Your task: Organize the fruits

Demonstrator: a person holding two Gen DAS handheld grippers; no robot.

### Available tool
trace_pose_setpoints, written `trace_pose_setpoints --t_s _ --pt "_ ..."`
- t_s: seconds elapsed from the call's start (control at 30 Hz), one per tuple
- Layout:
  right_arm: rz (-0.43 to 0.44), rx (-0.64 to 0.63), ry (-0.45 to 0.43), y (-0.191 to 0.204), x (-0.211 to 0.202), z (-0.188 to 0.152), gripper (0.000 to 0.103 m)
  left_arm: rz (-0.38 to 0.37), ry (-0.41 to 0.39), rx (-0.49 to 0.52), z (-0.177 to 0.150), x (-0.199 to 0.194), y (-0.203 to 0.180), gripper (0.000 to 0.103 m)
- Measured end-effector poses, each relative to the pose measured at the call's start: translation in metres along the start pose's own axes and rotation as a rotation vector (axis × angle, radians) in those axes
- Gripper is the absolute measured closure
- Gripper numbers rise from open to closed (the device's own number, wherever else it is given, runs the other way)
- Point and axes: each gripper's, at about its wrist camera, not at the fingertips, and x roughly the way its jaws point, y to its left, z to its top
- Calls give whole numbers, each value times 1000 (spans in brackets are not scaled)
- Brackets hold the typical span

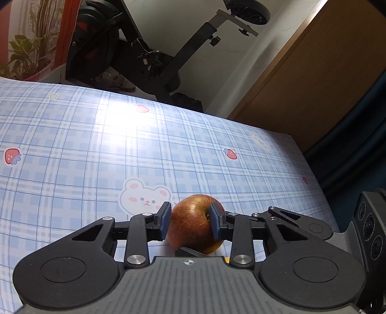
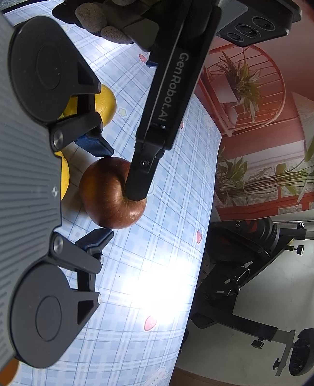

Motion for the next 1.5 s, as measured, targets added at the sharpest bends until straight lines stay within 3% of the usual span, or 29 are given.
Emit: trace_pose_setpoints --t_s 0.47,0.9,1.2,1.5 --pt "-24 -7 -87 8 -41 -8 36 -20 -39 64 -1 -29 -29 67" --pt "-88 12 -152 6 -133 -38 36 -88 -60 178 -27 -56 -109 67" --pt "-163 62 -146 -10 -193 -83 36 -159 -7 246 -61 -43 -171 67" --pt "-201 152 -112 -32 -216 -127 36 -190 89 304 -88 -10 -206 67"
